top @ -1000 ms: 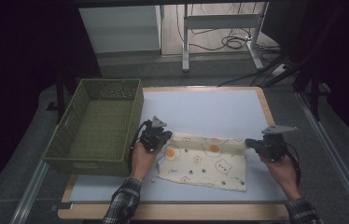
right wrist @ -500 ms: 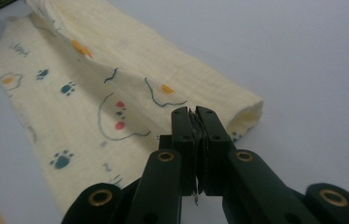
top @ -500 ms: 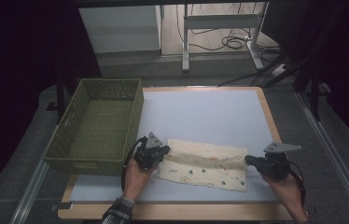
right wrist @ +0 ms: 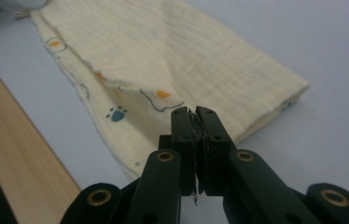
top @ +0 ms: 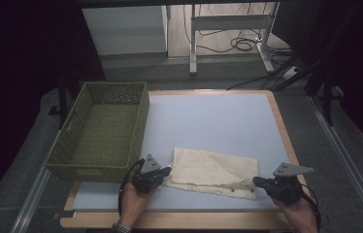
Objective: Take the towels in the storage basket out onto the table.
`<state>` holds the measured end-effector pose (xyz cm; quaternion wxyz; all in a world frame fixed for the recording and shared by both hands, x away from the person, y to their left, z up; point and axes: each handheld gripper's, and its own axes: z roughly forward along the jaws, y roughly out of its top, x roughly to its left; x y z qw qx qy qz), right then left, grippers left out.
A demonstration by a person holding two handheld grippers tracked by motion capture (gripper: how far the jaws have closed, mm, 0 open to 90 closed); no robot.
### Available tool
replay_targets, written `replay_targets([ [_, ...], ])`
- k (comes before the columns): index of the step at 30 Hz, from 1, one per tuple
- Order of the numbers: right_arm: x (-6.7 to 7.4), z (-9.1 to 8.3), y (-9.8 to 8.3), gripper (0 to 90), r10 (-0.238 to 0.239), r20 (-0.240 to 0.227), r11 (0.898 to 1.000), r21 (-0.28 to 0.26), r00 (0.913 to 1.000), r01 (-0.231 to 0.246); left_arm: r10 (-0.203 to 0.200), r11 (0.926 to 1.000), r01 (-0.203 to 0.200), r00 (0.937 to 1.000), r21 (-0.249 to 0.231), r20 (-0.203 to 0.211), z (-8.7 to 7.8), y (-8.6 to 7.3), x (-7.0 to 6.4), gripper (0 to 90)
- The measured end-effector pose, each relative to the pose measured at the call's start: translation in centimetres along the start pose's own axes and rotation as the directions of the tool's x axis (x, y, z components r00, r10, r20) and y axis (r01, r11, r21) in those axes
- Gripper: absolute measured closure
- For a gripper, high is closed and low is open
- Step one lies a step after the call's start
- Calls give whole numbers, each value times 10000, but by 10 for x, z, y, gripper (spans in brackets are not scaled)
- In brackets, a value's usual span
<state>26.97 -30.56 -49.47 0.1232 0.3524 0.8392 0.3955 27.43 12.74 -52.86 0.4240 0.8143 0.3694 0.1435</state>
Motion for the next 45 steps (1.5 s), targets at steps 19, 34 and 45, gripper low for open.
replay_targets([
  [19,3,-22,-10,715,452,-147,9989,-77,9989,-453,460,9958,-508,9969,762,642,21,-3,-17,702],
  [34,10,-4,-12,702,328,-458,9993,200,9984,-319,430,9988,-442,9977,224,520,-8,10,-16,883],
  [45,5,-3,-11,657,380,-264,9990,252,9989,-374,-180,9998,174,9984,118,538,-8,-8,-10,609],
])
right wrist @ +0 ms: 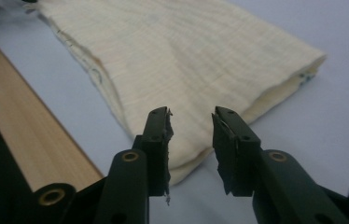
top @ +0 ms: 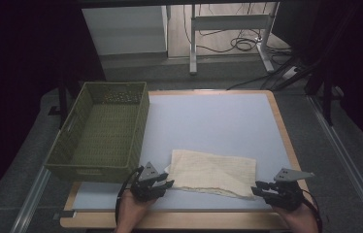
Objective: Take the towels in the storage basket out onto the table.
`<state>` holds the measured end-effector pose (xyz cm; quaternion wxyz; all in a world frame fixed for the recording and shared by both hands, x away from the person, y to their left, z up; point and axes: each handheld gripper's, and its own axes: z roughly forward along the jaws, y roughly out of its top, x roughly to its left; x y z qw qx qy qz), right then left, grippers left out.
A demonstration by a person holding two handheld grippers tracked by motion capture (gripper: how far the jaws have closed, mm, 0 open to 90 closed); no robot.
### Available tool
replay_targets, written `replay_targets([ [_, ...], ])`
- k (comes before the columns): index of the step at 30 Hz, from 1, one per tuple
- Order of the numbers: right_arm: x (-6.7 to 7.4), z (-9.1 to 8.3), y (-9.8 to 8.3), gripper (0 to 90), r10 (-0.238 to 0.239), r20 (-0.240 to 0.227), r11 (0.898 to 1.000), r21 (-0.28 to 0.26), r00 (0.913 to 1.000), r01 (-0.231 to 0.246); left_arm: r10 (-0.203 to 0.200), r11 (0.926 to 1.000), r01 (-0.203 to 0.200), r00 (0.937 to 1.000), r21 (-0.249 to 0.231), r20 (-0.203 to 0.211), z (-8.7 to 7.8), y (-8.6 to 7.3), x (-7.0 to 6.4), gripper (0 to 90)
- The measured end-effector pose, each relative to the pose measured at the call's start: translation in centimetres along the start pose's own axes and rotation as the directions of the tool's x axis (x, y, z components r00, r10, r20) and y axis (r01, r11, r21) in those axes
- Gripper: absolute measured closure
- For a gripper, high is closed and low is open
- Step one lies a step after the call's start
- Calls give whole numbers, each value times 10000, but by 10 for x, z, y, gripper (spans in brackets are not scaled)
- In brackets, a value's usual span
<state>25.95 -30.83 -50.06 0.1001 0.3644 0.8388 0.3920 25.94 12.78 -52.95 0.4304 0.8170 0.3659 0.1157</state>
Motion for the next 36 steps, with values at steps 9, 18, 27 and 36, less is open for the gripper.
replay_targets([
  [9,-31,5,24,652,667,839,9968,-489,9942,-627,-123,9995,102,9973,-294,-717,19,39,17,445],
  [18,-59,34,51,679,1168,1452,9927,-473,9825,-1111,-419,9991,429,9852,23,-1660,52,80,52,495],
  [27,-56,60,41,665,920,1795,9944,355,9794,-1000,-201,9968,309,9896,741,-1423,81,57,65,529],
  [36,-55,60,52,852,369,1811,9974,540,9828,-474,-22,9987,76,9942,497,-1071,73,55,52,870],
])
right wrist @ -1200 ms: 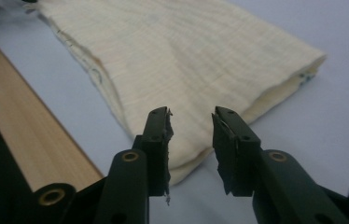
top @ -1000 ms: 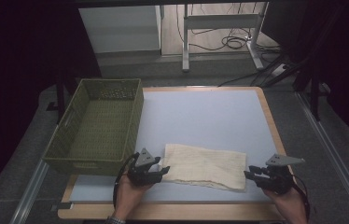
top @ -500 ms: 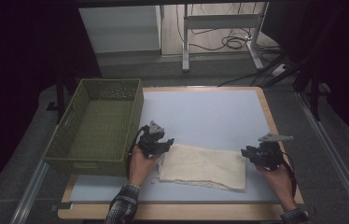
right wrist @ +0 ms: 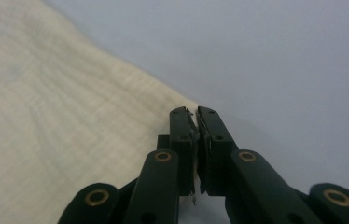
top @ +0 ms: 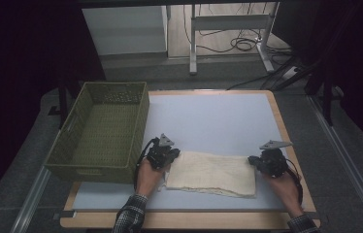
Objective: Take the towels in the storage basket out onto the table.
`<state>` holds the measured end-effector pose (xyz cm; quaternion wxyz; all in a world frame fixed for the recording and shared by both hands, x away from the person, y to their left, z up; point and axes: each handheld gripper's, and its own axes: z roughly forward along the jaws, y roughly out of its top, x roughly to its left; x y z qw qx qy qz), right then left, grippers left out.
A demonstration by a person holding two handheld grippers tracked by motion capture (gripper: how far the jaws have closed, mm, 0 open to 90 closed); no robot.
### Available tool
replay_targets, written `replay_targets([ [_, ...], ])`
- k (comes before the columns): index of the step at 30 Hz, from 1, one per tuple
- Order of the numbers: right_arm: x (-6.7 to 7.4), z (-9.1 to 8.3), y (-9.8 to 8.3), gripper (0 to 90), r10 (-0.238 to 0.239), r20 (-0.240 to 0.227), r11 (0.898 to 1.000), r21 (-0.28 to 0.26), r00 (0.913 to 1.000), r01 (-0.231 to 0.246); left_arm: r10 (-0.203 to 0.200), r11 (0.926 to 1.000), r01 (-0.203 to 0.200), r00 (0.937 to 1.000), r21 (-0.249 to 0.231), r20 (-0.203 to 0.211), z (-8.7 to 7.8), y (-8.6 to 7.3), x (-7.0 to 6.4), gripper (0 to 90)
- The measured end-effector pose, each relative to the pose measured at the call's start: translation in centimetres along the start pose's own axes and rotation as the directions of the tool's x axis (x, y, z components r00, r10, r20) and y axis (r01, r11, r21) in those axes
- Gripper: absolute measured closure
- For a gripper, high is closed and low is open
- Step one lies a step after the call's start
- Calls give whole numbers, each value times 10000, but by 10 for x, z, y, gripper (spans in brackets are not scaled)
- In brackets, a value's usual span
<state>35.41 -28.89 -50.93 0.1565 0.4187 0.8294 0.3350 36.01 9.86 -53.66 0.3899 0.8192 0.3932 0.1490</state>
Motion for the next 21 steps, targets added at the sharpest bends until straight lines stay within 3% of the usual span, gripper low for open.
replay_targets([
  [5,-13,7,23,851,-77,48,9996,-277,10000,78,-458,9962,455,9990,-746,-22,-25,-1,-3,870],
  [10,-23,25,46,851,-122,158,9994,-320,9998,127,-721,9927,741,9971,-957,238,-36,-11,-15,867],
  [15,-32,47,52,845,159,37,9997,186,9999,-160,-672,9953,651,9974,-721,-262,-27,-9,-5,862],
  [17,-31,46,52,843,142,24,9998,124,9999,-143,-751,9951,739,9970,-650,-159,-24,-7,-2,855],
  [21,-28,30,50,783,116,-264,9997,-227,9996,-122,-691,9976,686,9965,-117,-469,-10,-10,1,798],
])
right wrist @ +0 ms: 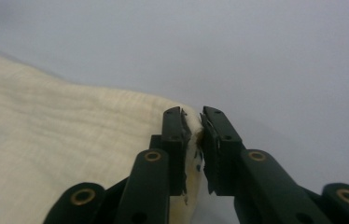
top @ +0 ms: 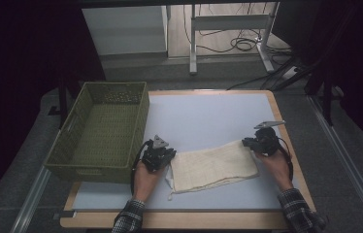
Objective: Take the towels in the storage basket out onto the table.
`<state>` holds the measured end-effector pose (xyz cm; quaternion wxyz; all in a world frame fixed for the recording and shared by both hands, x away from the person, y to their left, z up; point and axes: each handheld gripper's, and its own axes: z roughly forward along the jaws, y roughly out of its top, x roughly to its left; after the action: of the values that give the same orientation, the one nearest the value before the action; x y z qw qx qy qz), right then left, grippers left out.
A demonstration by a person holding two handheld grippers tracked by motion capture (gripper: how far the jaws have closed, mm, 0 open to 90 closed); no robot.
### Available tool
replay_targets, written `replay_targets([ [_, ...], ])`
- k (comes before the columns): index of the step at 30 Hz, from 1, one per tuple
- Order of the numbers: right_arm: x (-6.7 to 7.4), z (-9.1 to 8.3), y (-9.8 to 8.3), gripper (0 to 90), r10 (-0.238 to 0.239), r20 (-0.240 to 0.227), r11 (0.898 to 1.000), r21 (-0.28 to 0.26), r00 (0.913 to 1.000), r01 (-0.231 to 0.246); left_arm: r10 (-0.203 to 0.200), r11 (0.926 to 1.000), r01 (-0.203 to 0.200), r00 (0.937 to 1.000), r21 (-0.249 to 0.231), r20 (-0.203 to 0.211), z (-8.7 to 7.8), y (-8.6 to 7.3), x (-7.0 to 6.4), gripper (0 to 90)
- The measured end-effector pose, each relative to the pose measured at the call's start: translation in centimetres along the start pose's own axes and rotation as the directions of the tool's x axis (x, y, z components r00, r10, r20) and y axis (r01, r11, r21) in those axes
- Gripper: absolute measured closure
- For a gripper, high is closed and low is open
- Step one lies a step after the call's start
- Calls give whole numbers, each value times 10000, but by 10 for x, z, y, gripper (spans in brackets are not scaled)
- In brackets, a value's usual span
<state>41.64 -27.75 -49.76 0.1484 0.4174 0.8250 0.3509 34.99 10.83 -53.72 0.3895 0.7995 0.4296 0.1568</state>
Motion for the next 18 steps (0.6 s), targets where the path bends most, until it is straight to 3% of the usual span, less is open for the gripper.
replay_targets([
  [2,0,-3,-1,772,28,-35,10000,-69,10000,-28,-64,10000,64,9999,28,-92,2,-2,1,733],
  [4,1,-12,-4,737,196,-232,9995,-248,9995,-202,-379,9993,379,9992,24,-93,4,-5,2,690],
  [8,5,-19,-7,673,34,-248,9996,-290,9997,-41,-304,9994,305,9995,133,-47,5,-5,2,582],
  [13,12,-28,-13,607,-72,-523,9997,-216,9986,61,-75,9999,77,9999,154,-146,6,-5,0,554],
  [18,30,-33,-22,540,-653,-629,9978,22,9959,656,-132,9998,134,9999,143,-94,6,-6,1,553],
])
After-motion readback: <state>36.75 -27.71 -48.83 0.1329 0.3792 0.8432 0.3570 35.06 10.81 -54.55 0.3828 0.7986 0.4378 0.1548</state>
